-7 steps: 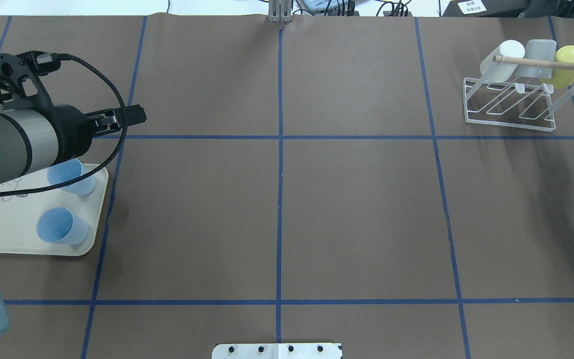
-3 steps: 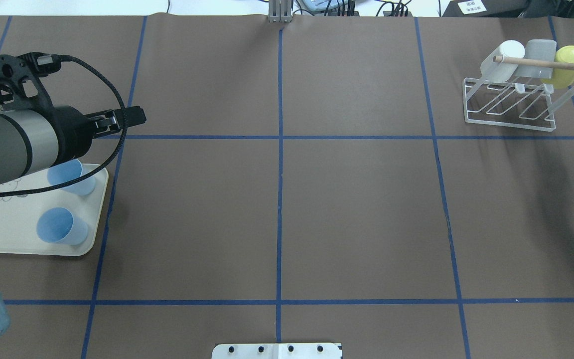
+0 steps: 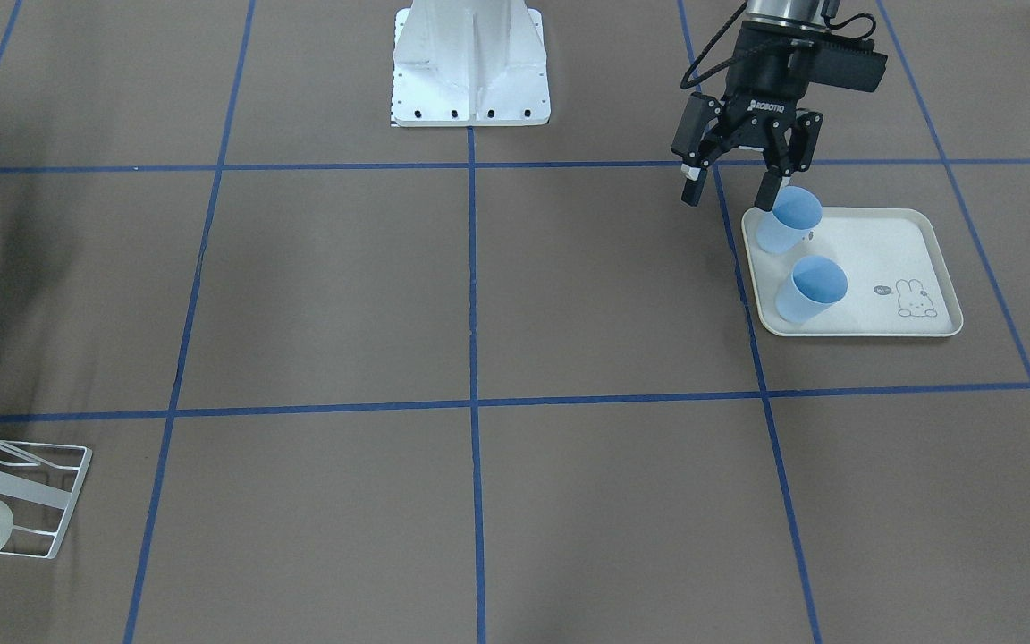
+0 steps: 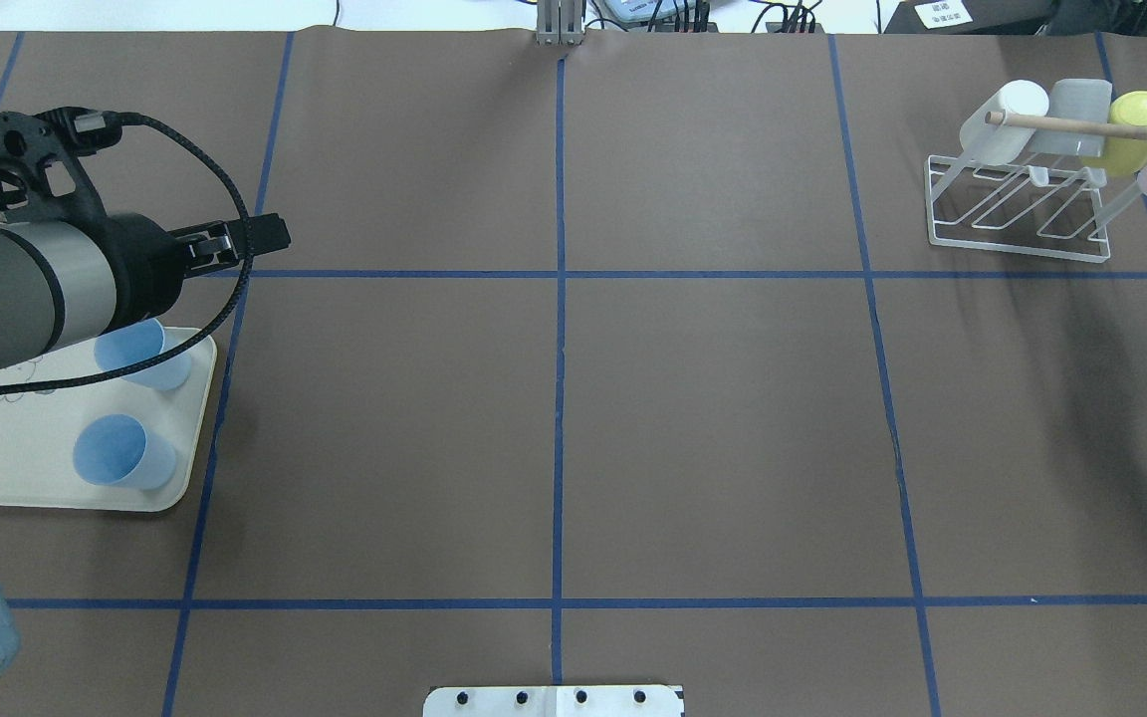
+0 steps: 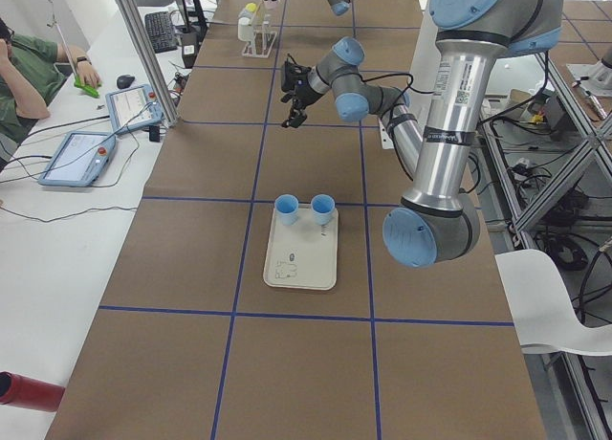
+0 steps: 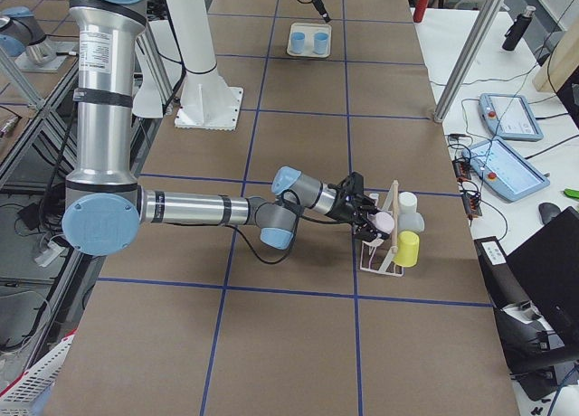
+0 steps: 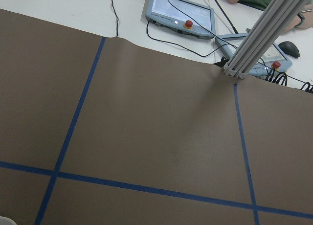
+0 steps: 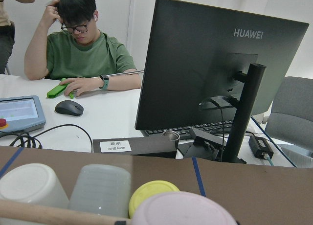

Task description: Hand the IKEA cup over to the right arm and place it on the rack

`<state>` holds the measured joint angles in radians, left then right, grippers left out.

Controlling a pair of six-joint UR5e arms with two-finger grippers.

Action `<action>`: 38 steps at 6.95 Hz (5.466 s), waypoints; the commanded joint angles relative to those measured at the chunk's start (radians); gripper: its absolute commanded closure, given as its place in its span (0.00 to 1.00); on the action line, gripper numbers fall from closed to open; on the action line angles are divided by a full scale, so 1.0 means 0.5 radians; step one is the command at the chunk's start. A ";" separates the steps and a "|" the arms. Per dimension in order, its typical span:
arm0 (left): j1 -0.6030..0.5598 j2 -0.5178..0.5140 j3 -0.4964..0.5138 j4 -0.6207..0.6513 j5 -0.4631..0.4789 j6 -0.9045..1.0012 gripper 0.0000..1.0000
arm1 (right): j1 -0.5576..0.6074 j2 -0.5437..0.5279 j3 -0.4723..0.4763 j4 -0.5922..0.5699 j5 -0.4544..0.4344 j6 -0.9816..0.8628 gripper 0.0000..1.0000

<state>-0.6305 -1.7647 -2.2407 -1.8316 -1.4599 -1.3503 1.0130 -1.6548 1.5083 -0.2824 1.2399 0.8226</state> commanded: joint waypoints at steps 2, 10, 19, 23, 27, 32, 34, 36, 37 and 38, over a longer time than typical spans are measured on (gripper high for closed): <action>0.003 0.001 0.002 0.000 -0.004 -0.012 0.00 | -0.004 0.002 -0.068 0.003 -0.001 -0.016 1.00; 0.003 0.001 -0.004 -0.003 -0.004 -0.033 0.00 | -0.007 0.070 -0.154 0.003 -0.044 -0.010 0.01; -0.297 0.133 -0.065 0.003 -0.378 0.220 0.00 | 0.191 0.008 0.280 -0.065 0.188 0.014 0.01; -0.665 0.277 0.011 0.259 -0.767 0.849 0.00 | 0.195 0.204 0.830 -0.806 0.611 0.489 0.01; -0.743 0.402 0.210 0.494 -1.293 0.961 0.00 | -0.111 0.624 0.907 -1.073 0.956 1.298 0.01; -0.308 0.630 0.407 -0.236 -1.134 0.284 0.00 | -0.488 0.876 0.975 -1.254 0.712 1.778 0.00; -0.261 0.734 0.410 -0.245 -1.133 0.304 0.00 | -0.627 0.880 0.972 -1.258 0.555 1.785 0.00; -0.243 0.771 0.416 -0.245 -1.139 0.308 0.01 | -0.630 0.904 0.975 -1.258 0.554 1.785 0.00; -0.215 0.768 0.428 -0.252 -1.136 0.308 0.02 | -0.630 0.904 0.975 -1.258 0.554 1.785 0.00; -0.203 0.762 0.450 -0.255 -1.139 0.307 0.04 | -0.627 0.904 0.975 -1.258 0.554 1.785 0.00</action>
<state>-0.7420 -1.3818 -2.0263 -1.9566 -2.0285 -1.1964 0.6991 -1.2034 1.9956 -0.9111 1.5176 1.7149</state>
